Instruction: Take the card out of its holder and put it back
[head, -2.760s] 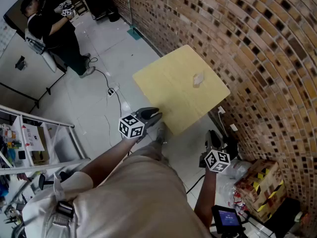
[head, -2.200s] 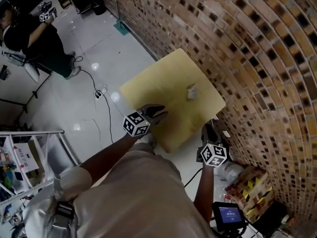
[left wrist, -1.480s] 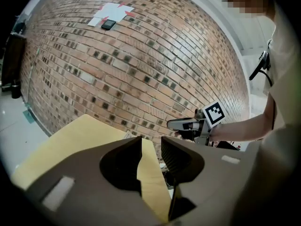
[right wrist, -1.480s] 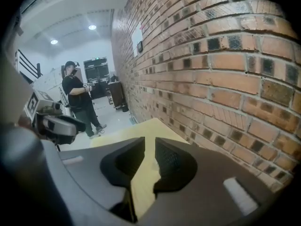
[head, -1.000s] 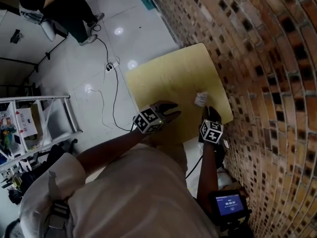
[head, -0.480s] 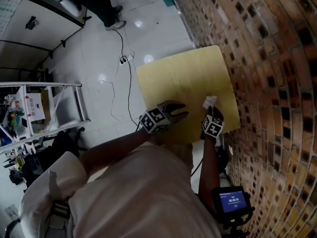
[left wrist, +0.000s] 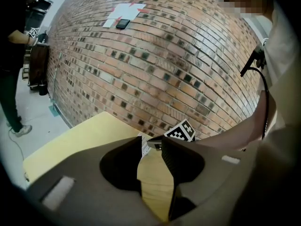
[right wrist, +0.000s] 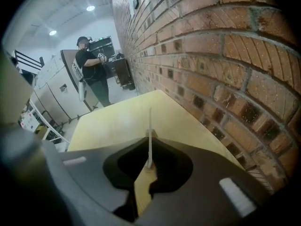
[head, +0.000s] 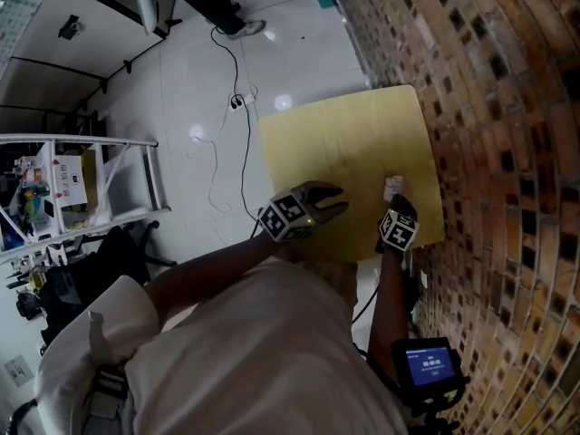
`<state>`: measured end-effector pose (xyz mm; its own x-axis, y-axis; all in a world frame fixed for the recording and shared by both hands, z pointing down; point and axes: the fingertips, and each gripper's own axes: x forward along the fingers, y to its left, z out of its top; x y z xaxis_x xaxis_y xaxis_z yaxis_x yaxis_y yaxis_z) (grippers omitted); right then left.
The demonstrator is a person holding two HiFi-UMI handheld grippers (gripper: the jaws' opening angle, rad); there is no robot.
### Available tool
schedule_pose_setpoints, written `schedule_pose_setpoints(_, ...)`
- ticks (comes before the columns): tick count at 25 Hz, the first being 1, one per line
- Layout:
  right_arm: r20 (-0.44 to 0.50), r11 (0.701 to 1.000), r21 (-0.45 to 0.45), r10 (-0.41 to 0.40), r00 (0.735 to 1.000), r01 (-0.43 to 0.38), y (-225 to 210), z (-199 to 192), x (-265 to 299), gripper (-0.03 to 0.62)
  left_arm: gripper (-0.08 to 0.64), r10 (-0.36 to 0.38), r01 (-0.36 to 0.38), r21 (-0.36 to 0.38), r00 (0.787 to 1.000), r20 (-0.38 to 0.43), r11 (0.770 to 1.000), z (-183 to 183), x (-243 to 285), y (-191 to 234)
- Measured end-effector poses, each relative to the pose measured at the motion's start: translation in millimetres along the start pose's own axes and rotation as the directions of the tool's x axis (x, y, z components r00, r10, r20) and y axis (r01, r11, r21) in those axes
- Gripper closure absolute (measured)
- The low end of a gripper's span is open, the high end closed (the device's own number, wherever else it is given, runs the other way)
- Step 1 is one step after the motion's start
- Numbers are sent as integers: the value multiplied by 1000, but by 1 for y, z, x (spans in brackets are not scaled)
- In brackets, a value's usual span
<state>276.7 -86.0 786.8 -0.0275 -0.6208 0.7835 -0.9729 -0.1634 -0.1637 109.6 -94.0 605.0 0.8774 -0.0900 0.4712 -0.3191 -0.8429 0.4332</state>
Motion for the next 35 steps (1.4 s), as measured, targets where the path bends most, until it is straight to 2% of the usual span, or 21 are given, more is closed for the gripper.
schedule_pose_setpoints(13,52,1000,9,28,998,-29,-1,18,-20,575,423,-14,13,12,1000,13,1000,7,0,-2)
schedule_pose_setpoints(21,120,999,10,36,992,-37,-4,44,-57,575,423,-29,28,27,999,34,999,12,1,-6)
schedule_pose_setpoints(29,230,998,21,49,972,-55,-5,82,-106,575,422,-25,22,39,998,61,999,25,-10,2)
schedule_pose_setpoints(35,329,997,53,38,944,-59,-10,111,-151,575,422,-11,5,44,991,130,999,52,-28,18)
